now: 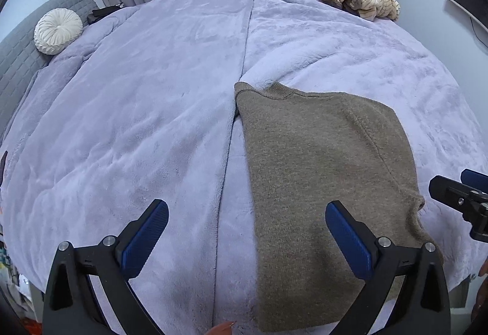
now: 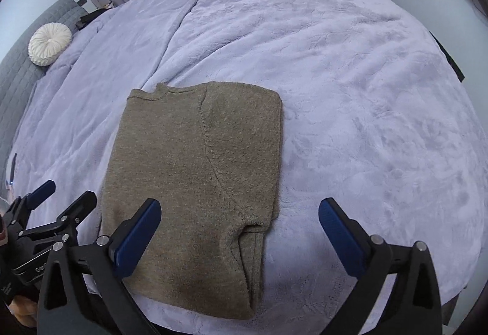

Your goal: Fold small clothes

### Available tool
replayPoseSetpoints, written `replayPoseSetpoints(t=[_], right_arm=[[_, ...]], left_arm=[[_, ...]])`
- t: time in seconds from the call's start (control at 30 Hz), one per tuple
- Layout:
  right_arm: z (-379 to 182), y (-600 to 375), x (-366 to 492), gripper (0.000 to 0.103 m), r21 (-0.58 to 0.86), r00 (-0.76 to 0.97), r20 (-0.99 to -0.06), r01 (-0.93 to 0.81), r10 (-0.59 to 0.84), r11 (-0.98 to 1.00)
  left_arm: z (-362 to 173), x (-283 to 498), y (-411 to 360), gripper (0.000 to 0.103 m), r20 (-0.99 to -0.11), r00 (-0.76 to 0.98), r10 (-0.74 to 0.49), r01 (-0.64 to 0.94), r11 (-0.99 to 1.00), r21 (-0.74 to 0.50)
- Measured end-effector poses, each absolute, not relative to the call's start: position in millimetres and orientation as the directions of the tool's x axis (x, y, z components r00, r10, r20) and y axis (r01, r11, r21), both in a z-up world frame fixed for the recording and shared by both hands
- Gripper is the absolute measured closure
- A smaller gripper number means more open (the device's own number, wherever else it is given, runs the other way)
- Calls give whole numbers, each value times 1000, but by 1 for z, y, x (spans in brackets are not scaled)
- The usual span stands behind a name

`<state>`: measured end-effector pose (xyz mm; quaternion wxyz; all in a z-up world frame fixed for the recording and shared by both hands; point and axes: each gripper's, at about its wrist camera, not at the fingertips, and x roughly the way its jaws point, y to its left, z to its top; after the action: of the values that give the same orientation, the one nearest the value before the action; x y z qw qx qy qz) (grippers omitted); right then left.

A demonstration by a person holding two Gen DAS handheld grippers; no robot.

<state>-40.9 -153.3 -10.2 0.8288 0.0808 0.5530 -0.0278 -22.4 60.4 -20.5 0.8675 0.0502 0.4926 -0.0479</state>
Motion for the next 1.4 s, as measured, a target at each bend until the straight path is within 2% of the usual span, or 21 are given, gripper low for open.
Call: replayPoseSetpoints(t=[0.27,1.4], right_arm=[[-10,-141,-41,0,14,369,-929,120,-32,993],[1,-127,-44,0,-20,390,-919,110,-62,994]], left_arm=[[-20,-24,54,0,-871,491,-26,116,993,36],[-21,-28,56,0,-876,481,-23,95,995,25]])
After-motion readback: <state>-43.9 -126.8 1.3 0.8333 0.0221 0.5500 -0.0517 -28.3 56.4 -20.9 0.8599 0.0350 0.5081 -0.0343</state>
